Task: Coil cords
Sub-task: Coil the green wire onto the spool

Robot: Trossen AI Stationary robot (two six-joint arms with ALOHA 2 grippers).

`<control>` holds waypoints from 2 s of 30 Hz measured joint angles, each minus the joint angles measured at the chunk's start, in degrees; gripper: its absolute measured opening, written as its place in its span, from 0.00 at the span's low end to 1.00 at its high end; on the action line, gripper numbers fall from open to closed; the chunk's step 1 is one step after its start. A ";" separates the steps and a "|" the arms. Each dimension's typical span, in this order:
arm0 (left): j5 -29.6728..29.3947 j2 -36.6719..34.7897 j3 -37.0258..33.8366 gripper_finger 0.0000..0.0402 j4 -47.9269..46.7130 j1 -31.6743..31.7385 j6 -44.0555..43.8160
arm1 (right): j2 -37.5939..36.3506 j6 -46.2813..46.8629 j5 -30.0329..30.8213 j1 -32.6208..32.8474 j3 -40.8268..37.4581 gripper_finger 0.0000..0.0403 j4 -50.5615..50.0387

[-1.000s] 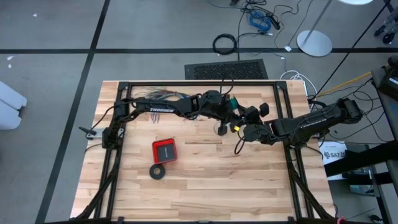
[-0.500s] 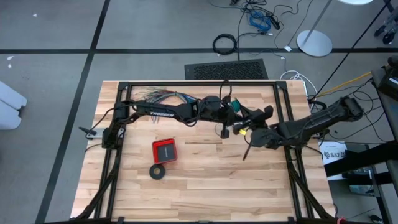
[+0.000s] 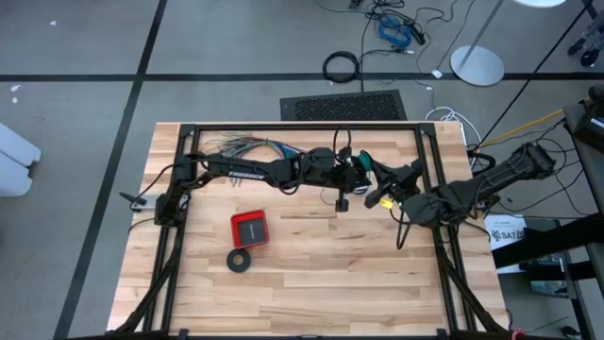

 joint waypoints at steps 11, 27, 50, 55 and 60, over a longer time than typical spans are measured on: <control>1.93 0.00 0.02 0.06 -0.56 -0.70 0.13 | 0.04 -0.17 0.27 1.60 0.00 0.00 -1.67; 2.75 0.00 -5.12 0.06 -2.34 3.32 1.17 | 0.07 3.02 0.53 6.77 0.00 0.00 -7.36; 0.69 0.02 -8.94 0.06 -2.14 2.74 -0.85 | 1.03 12.37 -6.64 10.10 0.00 0.00 -21.48; 0.46 0.07 -8.94 0.06 -3.11 2.71 -0.90 | 1.05 12.91 -7.47 10.10 0.00 0.00 -21.59; 0.39 0.92 -8.94 0.06 -6.49 2.84 -0.24 | 1.07 13.34 -7.47 10.10 0.00 0.00 -20.78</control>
